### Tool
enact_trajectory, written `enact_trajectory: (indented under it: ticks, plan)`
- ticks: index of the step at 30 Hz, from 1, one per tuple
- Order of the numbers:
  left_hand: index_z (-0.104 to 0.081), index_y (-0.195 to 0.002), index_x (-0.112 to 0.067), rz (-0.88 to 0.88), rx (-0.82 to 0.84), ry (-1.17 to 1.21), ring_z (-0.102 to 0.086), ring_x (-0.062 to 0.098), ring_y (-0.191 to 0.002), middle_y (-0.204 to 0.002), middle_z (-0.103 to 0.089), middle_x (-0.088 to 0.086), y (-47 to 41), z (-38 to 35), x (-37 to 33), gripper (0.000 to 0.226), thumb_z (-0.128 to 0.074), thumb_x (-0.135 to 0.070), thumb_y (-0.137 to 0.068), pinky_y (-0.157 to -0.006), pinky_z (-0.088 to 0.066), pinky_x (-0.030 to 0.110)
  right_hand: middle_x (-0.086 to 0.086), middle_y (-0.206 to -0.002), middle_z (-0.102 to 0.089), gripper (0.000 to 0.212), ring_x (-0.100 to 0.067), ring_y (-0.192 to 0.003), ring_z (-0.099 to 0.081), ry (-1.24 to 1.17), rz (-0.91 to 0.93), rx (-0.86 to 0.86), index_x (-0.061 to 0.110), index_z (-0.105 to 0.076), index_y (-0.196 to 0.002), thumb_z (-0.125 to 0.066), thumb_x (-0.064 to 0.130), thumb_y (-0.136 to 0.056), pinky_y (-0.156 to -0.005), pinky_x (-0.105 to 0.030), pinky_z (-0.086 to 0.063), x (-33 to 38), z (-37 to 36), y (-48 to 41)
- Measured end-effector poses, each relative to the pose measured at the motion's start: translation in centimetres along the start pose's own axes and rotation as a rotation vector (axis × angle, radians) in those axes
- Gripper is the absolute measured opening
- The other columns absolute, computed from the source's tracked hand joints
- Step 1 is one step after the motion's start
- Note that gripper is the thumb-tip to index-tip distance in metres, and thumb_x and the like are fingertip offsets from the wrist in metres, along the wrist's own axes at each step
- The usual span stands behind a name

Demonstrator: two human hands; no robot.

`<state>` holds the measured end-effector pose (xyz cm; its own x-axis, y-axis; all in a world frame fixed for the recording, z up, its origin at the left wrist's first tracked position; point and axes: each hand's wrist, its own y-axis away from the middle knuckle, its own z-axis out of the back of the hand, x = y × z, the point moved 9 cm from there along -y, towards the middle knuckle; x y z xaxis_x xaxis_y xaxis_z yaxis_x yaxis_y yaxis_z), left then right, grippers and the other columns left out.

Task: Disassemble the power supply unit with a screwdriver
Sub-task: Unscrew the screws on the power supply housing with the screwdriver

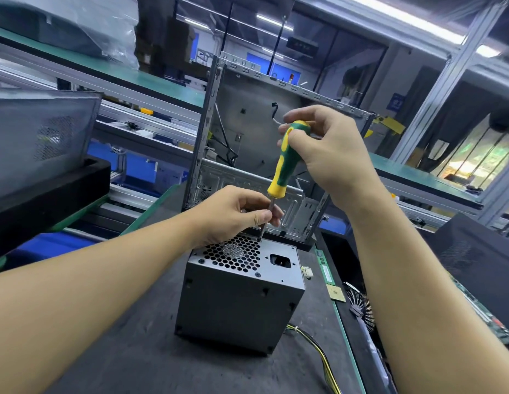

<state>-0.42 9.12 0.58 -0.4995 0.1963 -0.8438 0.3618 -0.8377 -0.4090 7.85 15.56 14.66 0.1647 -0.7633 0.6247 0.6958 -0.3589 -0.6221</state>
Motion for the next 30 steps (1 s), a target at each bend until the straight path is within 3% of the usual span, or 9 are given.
enact_trajectory:
  ticks: [4,7,10,14,17,21,25,28,30]
  plan:
    - [-0.074,-0.1,-0.015,0.007,-0.028,0.034,-0.074,0.01,-0.095,-0.092,-0.079,-0.001,0.0,0.2,0.1,0.014,-0.062,-0.008,-0.098,-0.09,-0.055,0.02,0.005,-0.091,-0.071,0.011,-0.015,-0.082,-0.068,0.074,0.04,0.001,0.026,-0.066,-0.095,-0.065,0.027,-0.085,-0.076,-0.041,-0.059,0.6,-0.5,0.3]
    - [-0.073,-0.096,-0.016,0.018,-0.026,0.023,-0.074,0.011,-0.094,-0.091,-0.079,0.0,-0.1,0.1,0.3,0.014,-0.062,-0.008,-0.097,-0.093,-0.056,0.024,0.004,-0.096,-0.062,0.023,-0.009,-0.078,-0.054,0.216,0.106,-0.022,0.029,-0.063,-0.097,-0.072,0.047,-0.085,-0.076,-0.03,-0.05,0.9,-0.9,0.5]
    - [-0.071,-0.093,-0.016,0.034,-0.013,0.037,-0.074,0.012,-0.094,-0.092,-0.078,0.001,-0.2,-0.1,0.5,0.013,-0.061,-0.008,-0.098,-0.092,-0.058,0.029,0.005,-0.091,-0.061,0.019,-0.014,-0.083,-0.054,0.201,0.105,-0.042,0.028,-0.064,-0.103,-0.074,0.033,-0.087,-0.086,-0.04,-0.052,1.0,-1.0,0.4]
    - [-0.067,-0.089,-0.014,0.021,-0.026,0.023,-0.074,0.014,-0.092,-0.089,-0.078,0.002,-0.4,-0.1,0.5,0.007,-0.066,-0.012,-0.095,-0.091,-0.058,0.033,0.005,-0.092,-0.062,0.035,-0.012,-0.083,-0.064,0.113,0.015,0.051,0.028,-0.057,-0.12,-0.066,0.016,-0.089,-0.081,-0.039,-0.058,0.9,-1.3,0.2]
    - [-0.064,-0.082,-0.018,0.018,-0.037,-0.01,-0.074,0.018,-0.089,-0.087,-0.077,0.002,-0.6,-0.1,0.5,0.012,-0.07,-0.017,-0.092,-0.085,-0.059,0.029,-0.005,-0.101,-0.07,0.028,-0.023,-0.091,-0.07,0.047,-0.056,0.06,0.024,-0.064,-0.106,-0.054,0.019,-0.08,-0.081,-0.048,-0.059,0.7,-1.3,0.3]
    - [-0.063,-0.079,-0.019,0.02,-0.053,-0.015,-0.073,0.012,-0.082,-0.086,-0.077,0.004,-0.6,0.1,0.6,0.016,-0.072,-0.015,-0.091,-0.072,-0.055,0.018,0.007,-0.088,-0.066,0.012,-0.009,-0.074,-0.06,0.156,0.022,0.048,0.028,-0.062,-0.096,-0.058,0.034,-0.086,-0.069,-0.031,-0.051,1.4,-1.8,0.5]
    - [-0.063,-0.079,-0.02,0.03,-0.067,-0.043,-0.07,0.009,-0.077,-0.085,-0.077,0.004,-0.5,0.2,0.5,0.015,-0.074,-0.019,-0.09,-0.068,-0.053,0.017,0.005,-0.089,-0.059,0.02,-0.007,-0.075,-0.048,0.254,0.104,0.003,0.029,-0.06,-0.1,-0.069,0.043,-0.088,-0.069,-0.023,-0.039,1.2,-1.7,0.6]
    - [-0.064,-0.082,-0.021,0.023,-0.076,-0.066,-0.068,0.014,-0.079,-0.088,-0.075,0.008,-0.4,0.4,0.4,0.013,-0.075,-0.023,-0.089,-0.076,-0.055,0.03,0.014,-0.081,-0.057,0.028,-0.006,-0.07,-0.055,0.178,0.058,-0.006,0.03,-0.059,-0.114,-0.07,0.027,-0.088,-0.069,-0.027,-0.047,0.8,-1.2,0.3]
    - [-0.069,-0.092,-0.02,0.01,-0.036,-0.005,-0.071,0.013,-0.09,-0.094,-0.077,0.003,-0.3,0.2,0.2,0.001,-0.07,-0.02,-0.093,-0.085,-0.056,0.026,0.007,-0.094,-0.063,0.035,-0.014,-0.082,-0.067,0.098,-0.04,0.006,0.027,-0.057,-0.12,-0.064,0.021,-0.085,-0.078,-0.038,-0.057,-0.2,-0.9,0.2]
